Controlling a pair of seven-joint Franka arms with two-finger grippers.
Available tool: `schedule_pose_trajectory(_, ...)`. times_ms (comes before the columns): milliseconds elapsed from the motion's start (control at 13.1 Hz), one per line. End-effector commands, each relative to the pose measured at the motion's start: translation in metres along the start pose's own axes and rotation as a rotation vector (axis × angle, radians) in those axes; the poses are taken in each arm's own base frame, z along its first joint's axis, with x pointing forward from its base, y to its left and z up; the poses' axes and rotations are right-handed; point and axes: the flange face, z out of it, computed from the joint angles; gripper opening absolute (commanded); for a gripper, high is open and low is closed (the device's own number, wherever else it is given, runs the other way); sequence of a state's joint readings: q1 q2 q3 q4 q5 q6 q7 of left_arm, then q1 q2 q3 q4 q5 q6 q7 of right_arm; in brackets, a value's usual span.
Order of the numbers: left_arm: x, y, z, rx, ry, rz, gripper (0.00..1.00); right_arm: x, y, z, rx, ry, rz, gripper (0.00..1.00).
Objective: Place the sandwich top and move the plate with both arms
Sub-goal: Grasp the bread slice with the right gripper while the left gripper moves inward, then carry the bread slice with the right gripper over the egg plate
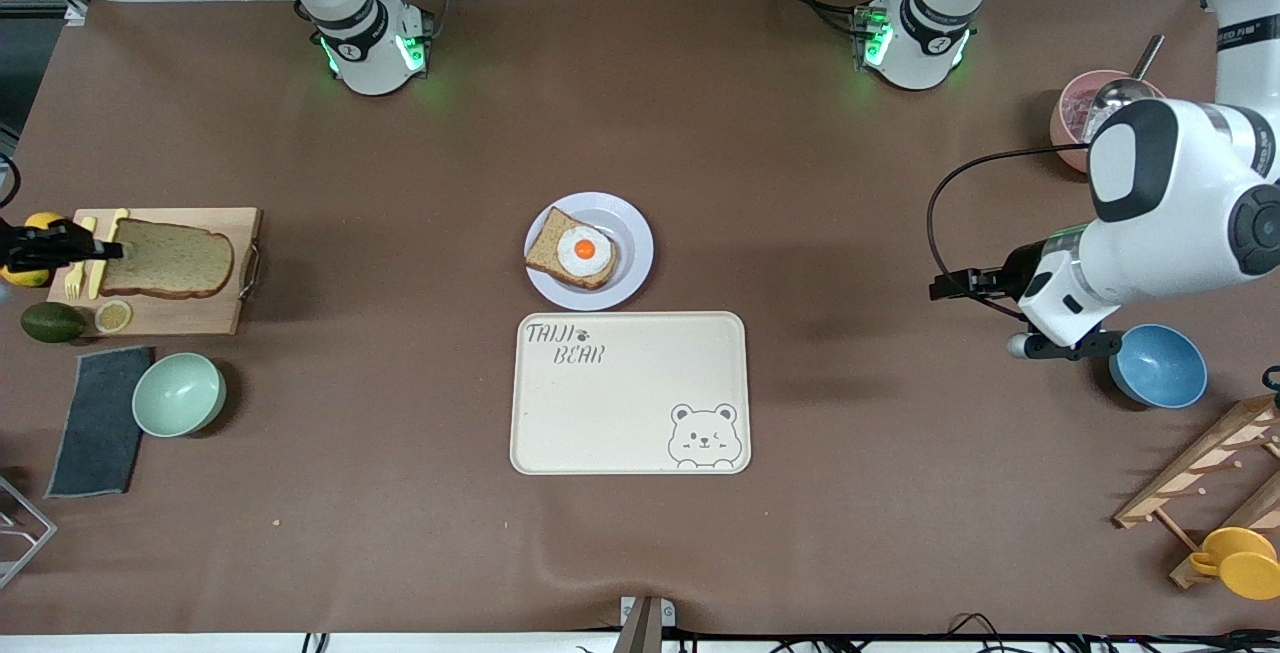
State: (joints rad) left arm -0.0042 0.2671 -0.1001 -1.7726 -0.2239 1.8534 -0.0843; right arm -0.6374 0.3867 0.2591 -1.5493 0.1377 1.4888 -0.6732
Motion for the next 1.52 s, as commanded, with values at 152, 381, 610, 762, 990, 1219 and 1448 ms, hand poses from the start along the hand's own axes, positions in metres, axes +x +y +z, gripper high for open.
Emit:
schedule_pose_trajectory(152, -0.001, -0.008, 0.016, -0.013, -0.007, -0.014, 1.0, 0.058, -0.088, 0.016, 0.035, 0.007, -0.019, 0.0)
schedule_pose_trajectory(381, -0.004, -0.015, 0.033, -0.011, -0.015, -0.018, 1.0, 0.091, -0.141, 0.038, 0.027, -0.014, 0.035, 0.0)
schedule_pose_trajectory(610, -0.001, -0.024, 0.056, -0.008, 0.005, -0.032, 1.0, 0.122, -0.212, 0.068, -0.003, -0.053, 0.108, 0.0)
schedule_pose_trajectory(762, 0.002, -0.028, 0.073, -0.009, -0.003, -0.041, 1.0, 0.136, -0.25, 0.091, -0.002, -0.065, 0.156, 0.0)
schedule_pose_trajectory(990, 0.013, -0.028, 0.098, -0.09, -0.013, -0.094, 1.0, 0.149, -0.295, 0.134, 0.029, -0.056, 0.22, 0.0)
schedule_pose_trajectory(1219, 0.018, -0.032, 0.12, -0.187, -0.032, -0.145, 1.0, 0.157, -0.339, 0.169, 0.054, -0.062, 0.254, 0.0)
schedule_pose_trajectory(1448, 0.016, -0.044, 0.127, -0.231, -0.05, -0.191, 1.0, 0.151, -0.382, 0.225, 0.023, -0.115, 0.29, 0.0)
